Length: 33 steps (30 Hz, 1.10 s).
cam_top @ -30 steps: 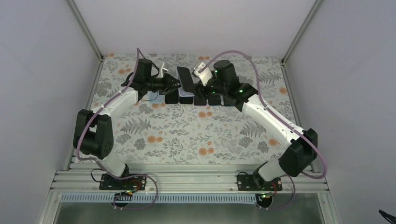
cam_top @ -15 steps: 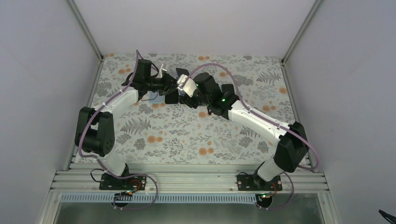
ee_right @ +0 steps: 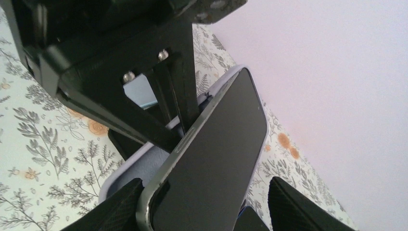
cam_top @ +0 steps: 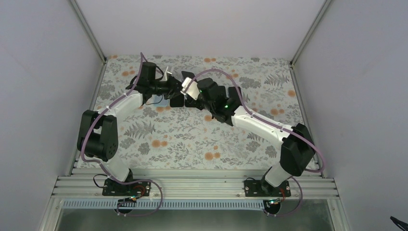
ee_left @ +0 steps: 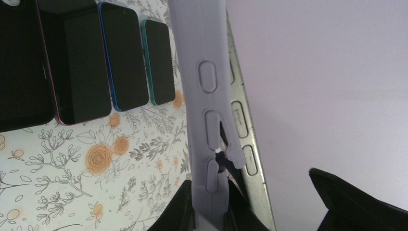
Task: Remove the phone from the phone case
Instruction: Remove the phone case from the phone.
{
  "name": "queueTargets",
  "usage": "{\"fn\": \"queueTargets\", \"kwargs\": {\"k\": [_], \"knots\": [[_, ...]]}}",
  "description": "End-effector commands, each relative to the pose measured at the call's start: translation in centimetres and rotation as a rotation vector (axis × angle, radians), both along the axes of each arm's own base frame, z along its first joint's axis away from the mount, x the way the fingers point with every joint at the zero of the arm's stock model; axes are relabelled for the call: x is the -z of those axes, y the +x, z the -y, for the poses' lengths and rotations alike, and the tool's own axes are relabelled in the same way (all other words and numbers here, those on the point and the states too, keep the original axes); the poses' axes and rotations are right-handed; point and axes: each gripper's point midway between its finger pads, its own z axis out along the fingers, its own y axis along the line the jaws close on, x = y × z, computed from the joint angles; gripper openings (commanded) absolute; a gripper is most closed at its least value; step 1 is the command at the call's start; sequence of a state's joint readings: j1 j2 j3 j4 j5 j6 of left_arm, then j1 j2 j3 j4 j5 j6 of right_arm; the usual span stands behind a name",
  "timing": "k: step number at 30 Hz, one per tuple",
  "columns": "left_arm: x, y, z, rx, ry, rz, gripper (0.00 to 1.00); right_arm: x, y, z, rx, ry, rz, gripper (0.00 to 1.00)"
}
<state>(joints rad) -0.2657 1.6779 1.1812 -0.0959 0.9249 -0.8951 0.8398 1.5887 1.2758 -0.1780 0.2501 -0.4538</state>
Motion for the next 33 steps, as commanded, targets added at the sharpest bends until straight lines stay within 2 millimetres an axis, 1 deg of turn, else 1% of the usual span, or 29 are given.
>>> {"fn": "queueTargets", "kwargs": {"k": [1, 5, 9, 12, 17, 18, 26, 29, 33], "knots": [[-2.7, -0.3, 0.2, 0.038, -0.059, 0.069, 0.02, 0.7, 1.3, 0.8, 0.063, -0.076, 0.108, 0.56], [-2.8, -0.5, 0.3, 0.043, -0.066, 0.069, 0.02, 0.2, 1.8, 1.2, 0.09, -0.086, 0.157, 0.55], [-2.7, -0.6, 0.3, 0.046, -0.07, 0.068, 0.02, -0.4, 2.3, 1.4, 0.111, -0.086, 0.199, 0.47], [-2.5, -0.6, 0.2, 0.042, -0.067, 0.063, 0.02, -1.3, 2.4, 1.4, 0.117, -0.067, 0.223, 0.33], [-1.6, -0.2, -0.6, 0.01, -0.054, 0.043, 0.02, -2.5, 2.1, 1.3, 0.103, -0.048, 0.216, 0.06], [-1.4, 0.0, -0.8, 0.0, -0.049, 0.039, 0.02, -2.7, 2.1, 1.4, 0.106, -0.045, 0.219, 0.04], [0.5, 1.2, -2.8, -0.081, 0.02, 0.024, 0.03, -4.2, 1.7, 1.3, 0.095, -0.014, 0.191, 0.04], [0.9, 1.5, -3.5, -0.1, 0.042, 0.029, 0.02, -5.2, 1.7, 1.2, 0.09, 0.007, 0.182, 0.04], [1.5, 1.8, -4.5, -0.126, 0.075, 0.044, 0.02, -6.5, 1.9, 1.7, 0.089, 0.057, 0.137, 0.04]]}}
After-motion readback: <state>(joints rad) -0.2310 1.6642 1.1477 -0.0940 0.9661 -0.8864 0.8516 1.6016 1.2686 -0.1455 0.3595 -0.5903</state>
